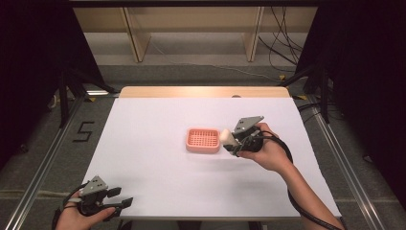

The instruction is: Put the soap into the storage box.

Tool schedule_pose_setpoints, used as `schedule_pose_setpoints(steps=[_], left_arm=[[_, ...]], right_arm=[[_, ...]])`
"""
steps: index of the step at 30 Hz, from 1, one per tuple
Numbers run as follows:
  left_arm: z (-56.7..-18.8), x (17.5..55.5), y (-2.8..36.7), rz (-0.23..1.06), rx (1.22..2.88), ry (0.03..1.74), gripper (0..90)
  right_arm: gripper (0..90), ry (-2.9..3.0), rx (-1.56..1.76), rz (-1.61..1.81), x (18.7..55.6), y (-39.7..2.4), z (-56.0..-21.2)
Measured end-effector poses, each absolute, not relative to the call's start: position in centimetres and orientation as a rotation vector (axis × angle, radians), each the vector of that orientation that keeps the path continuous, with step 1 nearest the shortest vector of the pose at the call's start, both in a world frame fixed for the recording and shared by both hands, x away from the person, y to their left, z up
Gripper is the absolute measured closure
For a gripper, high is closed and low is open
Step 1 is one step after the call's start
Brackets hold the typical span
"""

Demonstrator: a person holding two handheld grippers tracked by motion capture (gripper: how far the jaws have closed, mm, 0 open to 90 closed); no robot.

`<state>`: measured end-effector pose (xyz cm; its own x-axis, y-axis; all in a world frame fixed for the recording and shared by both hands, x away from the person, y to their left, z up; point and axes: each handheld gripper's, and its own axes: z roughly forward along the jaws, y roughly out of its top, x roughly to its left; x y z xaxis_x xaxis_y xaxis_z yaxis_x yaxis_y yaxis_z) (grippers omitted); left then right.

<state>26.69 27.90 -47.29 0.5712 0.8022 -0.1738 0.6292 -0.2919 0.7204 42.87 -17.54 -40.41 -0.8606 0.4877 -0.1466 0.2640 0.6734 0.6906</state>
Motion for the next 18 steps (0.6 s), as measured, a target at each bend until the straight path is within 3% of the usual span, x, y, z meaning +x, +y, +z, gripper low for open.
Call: schedule_pose_setpoints(steps=[18], left_arm=[[-47.34, 26.68, 27.82, 0.276, 2.036, 1.135, 36.3]], right_arm=[[50.0, 2.560, 0.607, 0.972, 43.54, -16.61, -40.44]])
